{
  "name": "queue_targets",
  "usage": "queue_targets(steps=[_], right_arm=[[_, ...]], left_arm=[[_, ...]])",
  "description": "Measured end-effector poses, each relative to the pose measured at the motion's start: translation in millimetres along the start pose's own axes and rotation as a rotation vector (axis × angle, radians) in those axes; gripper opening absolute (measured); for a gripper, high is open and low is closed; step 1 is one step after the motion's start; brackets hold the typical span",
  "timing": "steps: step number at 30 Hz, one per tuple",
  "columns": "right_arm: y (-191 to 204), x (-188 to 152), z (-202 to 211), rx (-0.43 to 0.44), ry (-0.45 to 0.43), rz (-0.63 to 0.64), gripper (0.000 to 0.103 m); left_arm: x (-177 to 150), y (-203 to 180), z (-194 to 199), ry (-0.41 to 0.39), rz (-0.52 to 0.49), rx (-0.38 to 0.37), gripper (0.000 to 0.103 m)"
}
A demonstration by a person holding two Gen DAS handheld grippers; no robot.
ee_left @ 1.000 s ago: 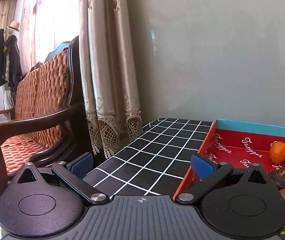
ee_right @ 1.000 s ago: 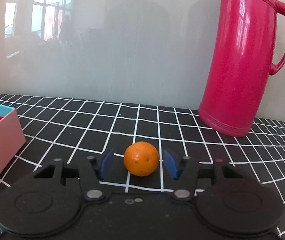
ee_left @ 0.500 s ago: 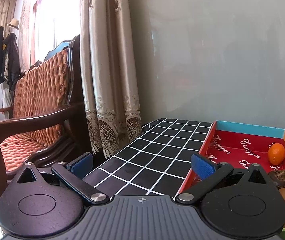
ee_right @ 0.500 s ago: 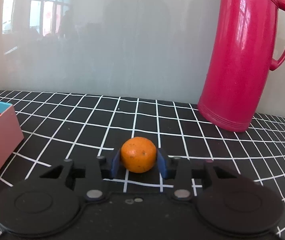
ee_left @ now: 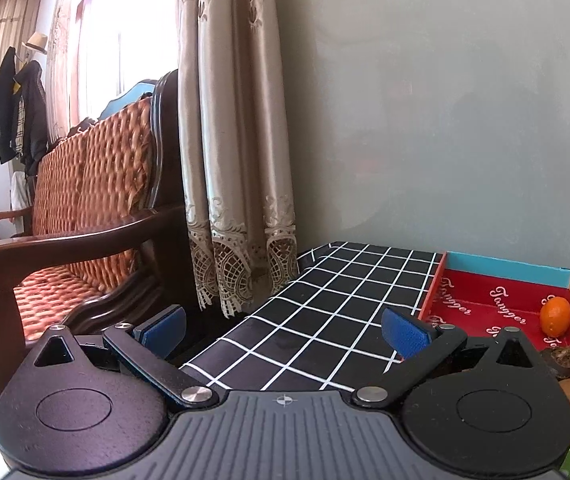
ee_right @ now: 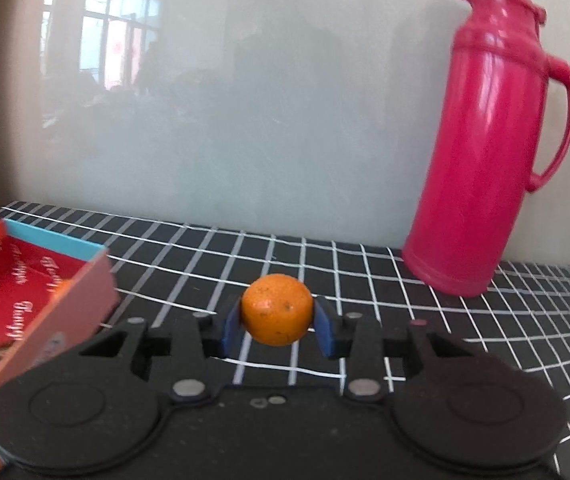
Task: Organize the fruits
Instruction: 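Carry the mandarin into the red box and open the right tool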
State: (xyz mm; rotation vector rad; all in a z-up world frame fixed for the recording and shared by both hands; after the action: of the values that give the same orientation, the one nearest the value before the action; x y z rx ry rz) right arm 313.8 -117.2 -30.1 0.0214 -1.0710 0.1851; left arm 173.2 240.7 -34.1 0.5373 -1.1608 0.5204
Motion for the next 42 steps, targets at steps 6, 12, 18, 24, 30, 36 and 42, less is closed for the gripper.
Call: queue_targets(steps=[6, 12, 18, 24, 30, 36, 42], right_arm=[[38, 4, 19, 0.066, -0.019, 0.018, 0.037], [93, 4, 31, 0.159, -0.036, 0.071, 0.037], [144, 2, 36, 0.234, -0.038, 0.106, 0.037], [167, -1, 34, 0.264, -0.021, 0.115, 0.037], [179, -9, 33, 0.270, -0.010, 0.125, 0.037], [185, -11, 35, 0.274, -0.005, 0.146, 0.043], [176, -1, 51, 0.233, -0.092, 0.169, 0.080]], left_arm=[[-1, 6, 4, 0.019, -0.006, -0.022, 0.103], [-1, 9, 11, 0.020, -0.020, -0.042, 0.103], [-1, 14, 11, 0.024, -0.022, -0.044, 0.103], [-4, 19, 11, 0.021, -0.040, -0.048, 0.103], [-4, 21, 11, 0.026, -0.033, -0.047, 0.103], [-5, 20, 12, 0.025, -0.036, -0.051, 0.103], [-3, 13, 18, 0.021, -0.038, -0.071, 0.103]])
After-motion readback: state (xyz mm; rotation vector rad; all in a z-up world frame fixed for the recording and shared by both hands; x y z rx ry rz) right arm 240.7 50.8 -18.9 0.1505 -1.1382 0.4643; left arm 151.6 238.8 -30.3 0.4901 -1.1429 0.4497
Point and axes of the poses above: each gripper's, at about its wrist camera, not at the fingertips, and z roughly against the way its jaws point, y to its left, x to its top, the point moved 10 cm from there along -z, roughly the way its jaws point, and after that the axes turned 7 degrees about x, right-handed, at the moved point
